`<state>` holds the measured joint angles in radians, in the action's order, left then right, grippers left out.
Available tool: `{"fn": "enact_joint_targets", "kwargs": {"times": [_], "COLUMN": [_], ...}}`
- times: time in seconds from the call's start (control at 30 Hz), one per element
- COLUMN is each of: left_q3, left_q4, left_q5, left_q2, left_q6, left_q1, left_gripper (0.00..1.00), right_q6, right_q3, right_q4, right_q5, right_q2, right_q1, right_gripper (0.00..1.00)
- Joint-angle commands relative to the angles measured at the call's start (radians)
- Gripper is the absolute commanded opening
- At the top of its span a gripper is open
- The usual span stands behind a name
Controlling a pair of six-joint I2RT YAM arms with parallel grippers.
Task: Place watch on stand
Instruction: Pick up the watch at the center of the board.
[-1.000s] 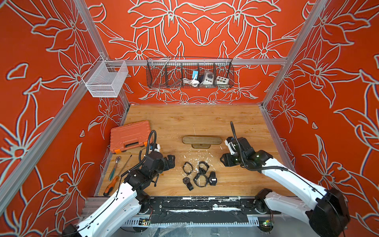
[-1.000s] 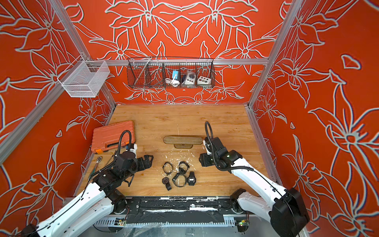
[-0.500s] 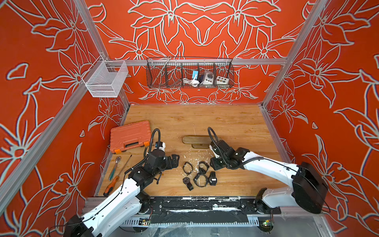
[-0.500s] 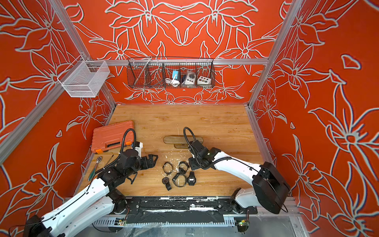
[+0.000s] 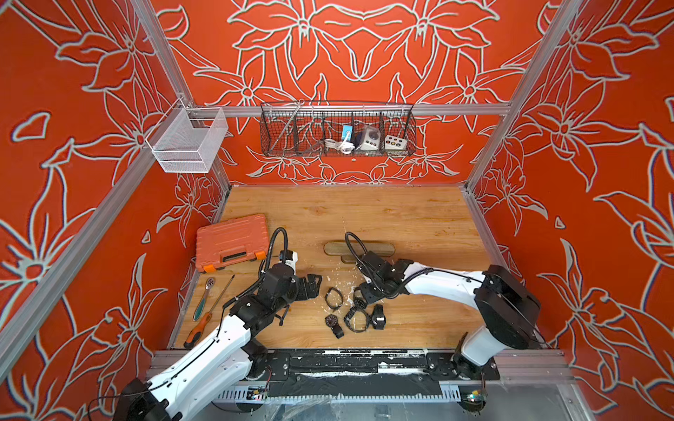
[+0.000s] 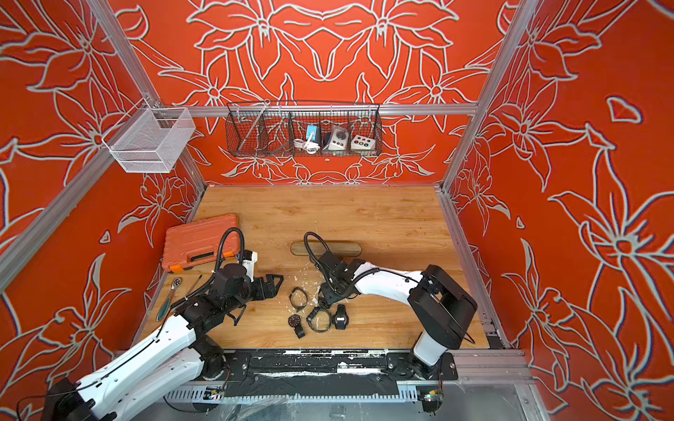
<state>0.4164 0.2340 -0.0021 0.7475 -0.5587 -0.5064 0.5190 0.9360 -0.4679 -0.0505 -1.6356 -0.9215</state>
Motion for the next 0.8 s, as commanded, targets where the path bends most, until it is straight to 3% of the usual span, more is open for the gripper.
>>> {"fn": "enact_joint_targets", "kwargs": {"times": [0.0, 0.27, 0.6, 0.77], "left_q3": [-0.011, -0.010, -0.002, 0.002], "left_q4": [-0.012, -0.019, -0.018, -0.015], "left_q5": [-0.004, 0.009, 0.043, 0.050], "left_q2": [-0.013, 0.001, 0.019, 0.031], "left_q6": [0.011, 0.017, 0.020, 0.020], "left_q1": [0.004, 0.003, 0.002, 0.003], "left_gripper": [0.94, 0.94, 0.94, 0.93], "right_q6": [0.001, 0.001, 0.015, 0.010], "right_q3": [0.035, 0.026, 0.015, 0.010], "right_q4": [-0.027, -0.047, -0.022, -0.009], "right_q5": [0.040, 0.094, 0.051, 0.058], "right_q2": [-0.023, -0.014, -0.049, -0.018], "right_q1": [-0.008, -0.007, -0.007, -0.008], "right_gripper": [0.25, 0.29, 0.28, 0.14]}}
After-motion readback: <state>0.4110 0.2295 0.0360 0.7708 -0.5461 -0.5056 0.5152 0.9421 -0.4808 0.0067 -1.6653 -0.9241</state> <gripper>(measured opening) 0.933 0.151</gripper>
